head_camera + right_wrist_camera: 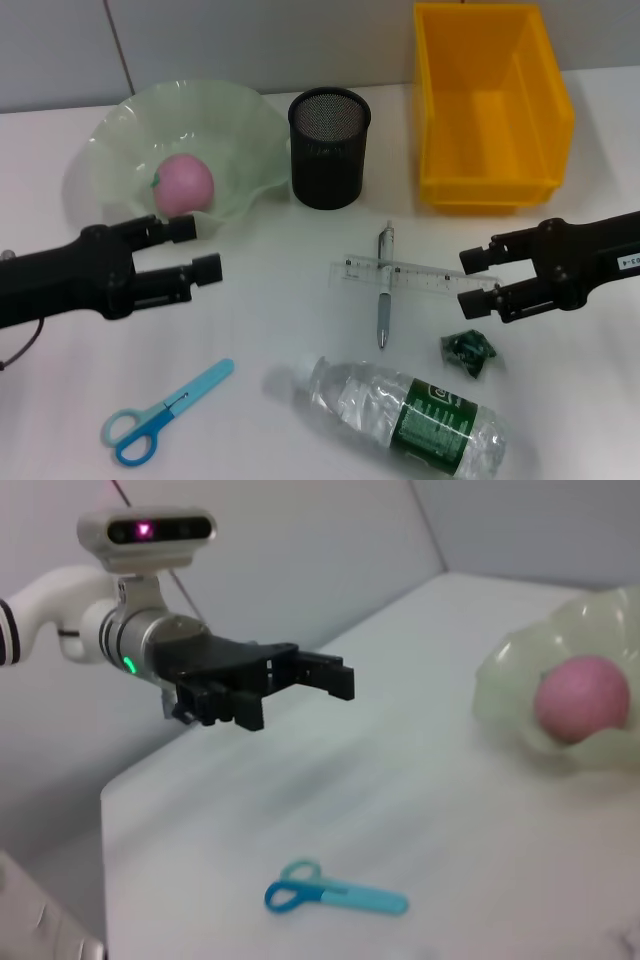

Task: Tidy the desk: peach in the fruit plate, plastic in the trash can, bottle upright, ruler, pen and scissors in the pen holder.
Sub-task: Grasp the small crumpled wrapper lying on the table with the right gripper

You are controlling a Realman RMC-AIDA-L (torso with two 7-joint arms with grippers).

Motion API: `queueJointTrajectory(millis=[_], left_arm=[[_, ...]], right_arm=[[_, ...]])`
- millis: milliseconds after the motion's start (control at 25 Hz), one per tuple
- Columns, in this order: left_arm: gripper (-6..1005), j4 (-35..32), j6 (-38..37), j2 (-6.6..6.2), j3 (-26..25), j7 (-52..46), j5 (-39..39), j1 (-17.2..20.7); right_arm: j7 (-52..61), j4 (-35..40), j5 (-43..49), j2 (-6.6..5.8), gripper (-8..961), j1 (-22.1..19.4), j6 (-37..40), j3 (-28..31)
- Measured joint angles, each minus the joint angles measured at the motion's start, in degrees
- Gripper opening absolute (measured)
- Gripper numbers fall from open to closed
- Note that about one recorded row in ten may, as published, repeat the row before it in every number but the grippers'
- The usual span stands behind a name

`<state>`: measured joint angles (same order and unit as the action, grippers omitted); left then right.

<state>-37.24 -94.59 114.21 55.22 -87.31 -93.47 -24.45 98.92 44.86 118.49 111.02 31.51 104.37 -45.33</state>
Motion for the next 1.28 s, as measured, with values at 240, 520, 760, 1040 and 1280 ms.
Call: queueJointTrajectory(millis=[240, 520, 760, 1040, 1280], left_arm=[[820, 0.12, -1.05, 0.39, -0.06, 1.5, -1.82, 0.44], [819, 0.18, -1.23, 0.36, -0.02, 1.81, -2.19, 0.59], [817, 0.18, -1.48, 0.1, -0.11, 1.8, -2.9, 0.66], [816, 0.15, -1.28, 0.35, -0.18, 1.73, -4.37, 0.49], [815, 0.15, -1.25, 0.54, -0.51, 1.23, -4.9, 0.37]], right_arm=[[4.97, 4.49, 3.68, -0.05, 745, 1.07, 3.69, -0.1], [7.58, 7.45, 7.54, -0.37, 744, 2.03, 6.07, 0.29], [8.52, 10.68, 12.0, 0.28, 743, 3.37, 6.07, -1.21], [6.94, 14.4, 19.43, 3.43, 742, 5.03, 3.72, -5.19], [3.67, 14.69, 22.94, 5.88, 741, 5.49, -2.66, -10.53]])
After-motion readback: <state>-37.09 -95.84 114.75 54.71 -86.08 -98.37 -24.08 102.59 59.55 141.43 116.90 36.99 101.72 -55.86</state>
